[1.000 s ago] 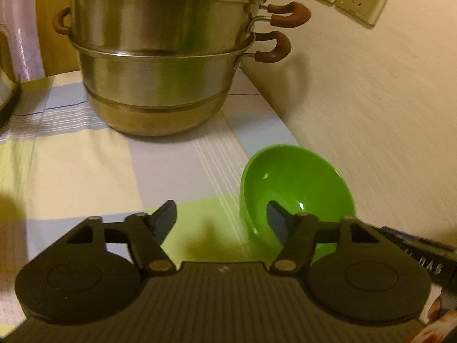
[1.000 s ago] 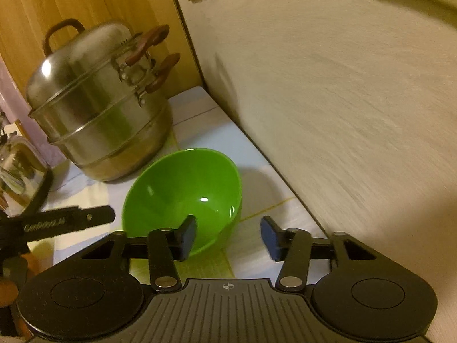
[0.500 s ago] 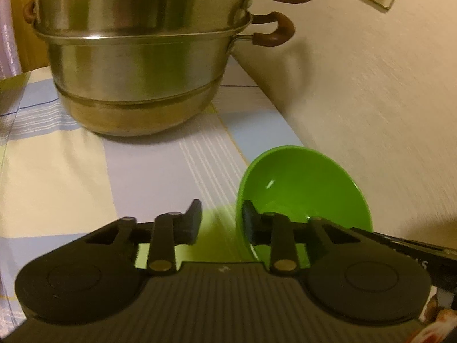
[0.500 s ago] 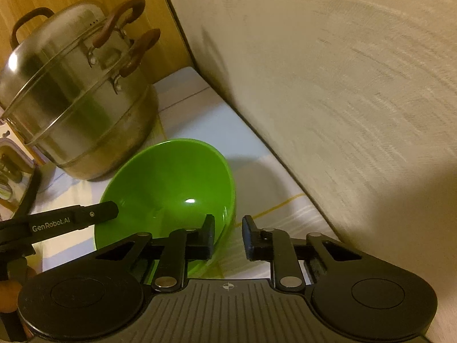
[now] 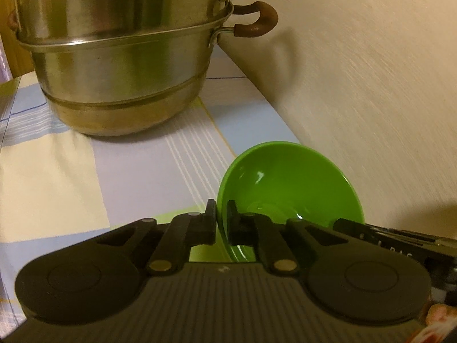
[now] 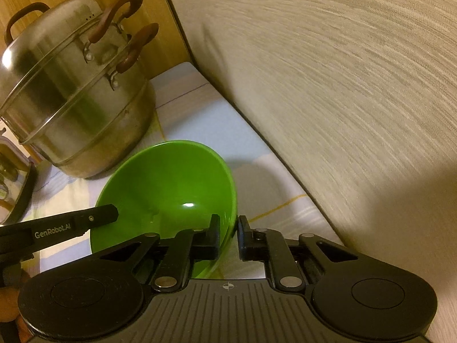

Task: Organize plates and bowls
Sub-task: 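Close the left tool on the small green bowl rim while the right tool grips it, then carry the small green bowl with both tools and lower it into the nested bowls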

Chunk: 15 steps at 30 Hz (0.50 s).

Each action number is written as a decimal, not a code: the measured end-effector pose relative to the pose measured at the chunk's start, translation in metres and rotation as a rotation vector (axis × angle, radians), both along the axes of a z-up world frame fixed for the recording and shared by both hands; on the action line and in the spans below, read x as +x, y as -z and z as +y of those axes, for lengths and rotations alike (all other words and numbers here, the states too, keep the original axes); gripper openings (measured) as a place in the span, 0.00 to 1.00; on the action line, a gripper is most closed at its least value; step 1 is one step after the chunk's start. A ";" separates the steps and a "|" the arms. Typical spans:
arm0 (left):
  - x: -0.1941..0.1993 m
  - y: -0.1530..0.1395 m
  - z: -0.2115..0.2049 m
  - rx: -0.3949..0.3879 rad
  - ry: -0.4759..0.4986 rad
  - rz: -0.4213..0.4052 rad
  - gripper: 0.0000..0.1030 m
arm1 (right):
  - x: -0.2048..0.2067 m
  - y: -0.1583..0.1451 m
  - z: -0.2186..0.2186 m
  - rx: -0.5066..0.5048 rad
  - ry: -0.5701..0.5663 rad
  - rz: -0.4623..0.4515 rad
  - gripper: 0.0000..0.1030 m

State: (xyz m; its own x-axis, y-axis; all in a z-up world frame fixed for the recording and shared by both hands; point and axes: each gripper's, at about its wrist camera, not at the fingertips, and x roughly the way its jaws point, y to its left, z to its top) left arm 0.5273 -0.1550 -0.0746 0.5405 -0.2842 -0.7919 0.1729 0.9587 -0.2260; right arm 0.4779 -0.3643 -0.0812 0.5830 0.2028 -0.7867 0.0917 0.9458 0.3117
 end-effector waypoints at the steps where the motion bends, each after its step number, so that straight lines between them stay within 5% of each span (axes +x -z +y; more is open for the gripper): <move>1: -0.002 -0.001 0.001 0.003 0.002 0.000 0.05 | -0.001 -0.001 0.000 0.002 -0.004 0.003 0.11; 15: -0.047 -0.048 0.052 0.026 -0.067 -0.011 0.05 | -0.029 -0.047 0.045 0.002 -0.104 -0.024 0.11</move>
State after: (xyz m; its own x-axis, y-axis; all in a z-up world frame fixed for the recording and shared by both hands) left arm 0.4806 -0.1033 -0.0264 0.5663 -0.2262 -0.7925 0.1104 0.9738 -0.1990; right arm 0.4487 -0.3194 -0.0337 0.5776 0.2644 -0.7723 -0.0146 0.9493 0.3141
